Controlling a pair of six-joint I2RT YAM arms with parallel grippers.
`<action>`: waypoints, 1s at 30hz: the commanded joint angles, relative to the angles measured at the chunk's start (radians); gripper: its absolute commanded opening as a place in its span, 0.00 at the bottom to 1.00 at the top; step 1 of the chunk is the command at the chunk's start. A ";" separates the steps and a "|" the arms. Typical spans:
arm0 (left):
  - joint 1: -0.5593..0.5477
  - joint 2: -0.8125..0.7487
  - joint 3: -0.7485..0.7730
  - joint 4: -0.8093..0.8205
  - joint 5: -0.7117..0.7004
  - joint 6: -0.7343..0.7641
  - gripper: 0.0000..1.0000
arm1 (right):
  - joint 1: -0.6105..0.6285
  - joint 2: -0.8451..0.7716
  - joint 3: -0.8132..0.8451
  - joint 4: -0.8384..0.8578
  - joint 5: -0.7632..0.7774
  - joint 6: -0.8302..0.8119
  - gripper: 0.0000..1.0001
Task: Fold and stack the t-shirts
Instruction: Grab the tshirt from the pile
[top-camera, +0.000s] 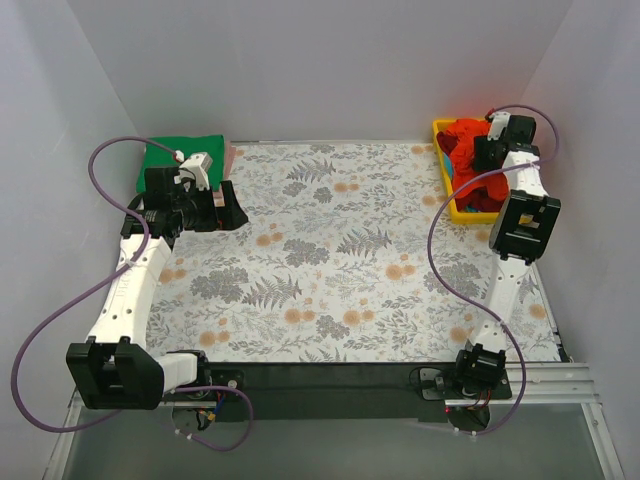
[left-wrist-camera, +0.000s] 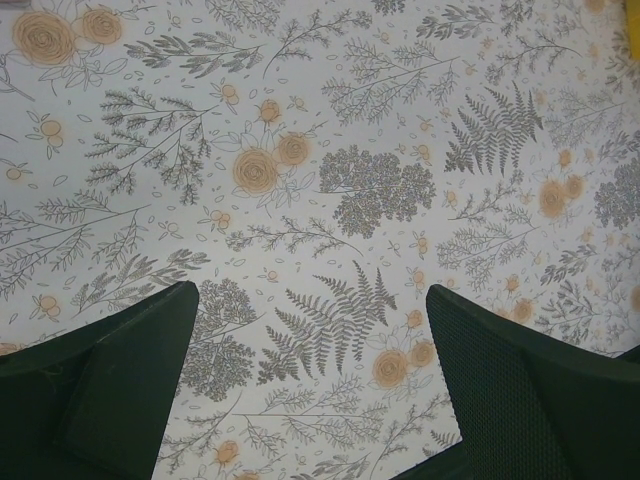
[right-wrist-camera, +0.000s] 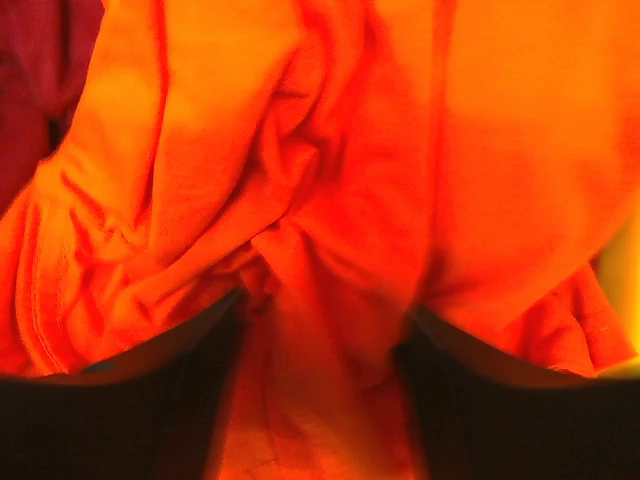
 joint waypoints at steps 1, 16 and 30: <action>-0.003 -0.024 0.015 -0.020 -0.003 0.006 0.98 | -0.007 0.004 0.009 0.062 0.049 -0.027 0.59; -0.003 -0.061 0.013 0.009 0.035 -0.003 0.98 | -0.010 -0.398 -0.098 0.079 -0.021 -0.051 0.01; -0.003 -0.095 0.039 -0.008 0.038 -0.001 0.98 | -0.002 -0.688 -0.092 0.103 -0.148 -0.039 0.01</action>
